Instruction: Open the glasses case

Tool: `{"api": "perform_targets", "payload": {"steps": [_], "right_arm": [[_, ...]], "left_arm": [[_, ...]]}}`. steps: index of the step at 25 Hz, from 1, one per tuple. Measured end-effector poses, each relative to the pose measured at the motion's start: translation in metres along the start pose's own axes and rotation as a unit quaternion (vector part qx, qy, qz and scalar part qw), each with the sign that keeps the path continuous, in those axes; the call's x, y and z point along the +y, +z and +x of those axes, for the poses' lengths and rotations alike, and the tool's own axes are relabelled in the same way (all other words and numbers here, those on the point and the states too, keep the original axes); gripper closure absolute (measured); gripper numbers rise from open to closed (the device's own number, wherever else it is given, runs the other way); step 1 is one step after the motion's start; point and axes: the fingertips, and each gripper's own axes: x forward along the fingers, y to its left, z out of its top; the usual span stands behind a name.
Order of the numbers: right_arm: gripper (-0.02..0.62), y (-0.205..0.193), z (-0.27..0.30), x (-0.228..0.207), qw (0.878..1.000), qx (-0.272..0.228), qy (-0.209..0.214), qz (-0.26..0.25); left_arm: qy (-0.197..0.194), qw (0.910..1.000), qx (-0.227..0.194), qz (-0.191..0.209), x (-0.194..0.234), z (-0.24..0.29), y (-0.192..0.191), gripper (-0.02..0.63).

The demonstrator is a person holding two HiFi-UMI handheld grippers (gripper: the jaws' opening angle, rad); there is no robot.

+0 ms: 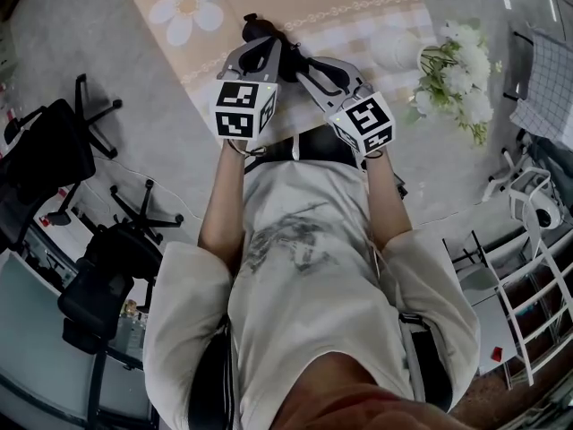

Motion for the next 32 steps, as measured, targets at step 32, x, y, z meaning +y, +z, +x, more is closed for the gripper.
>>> {"api": "perform_targets", "payload": {"steps": [32], "right_arm": [[0.499,-0.003,0.023,0.003,0.987,-0.001,0.12,0.108]], "left_arm": [[0.015,0.9995,-0.01,-0.024,0.009,-0.014,-0.009,0.598]]}}
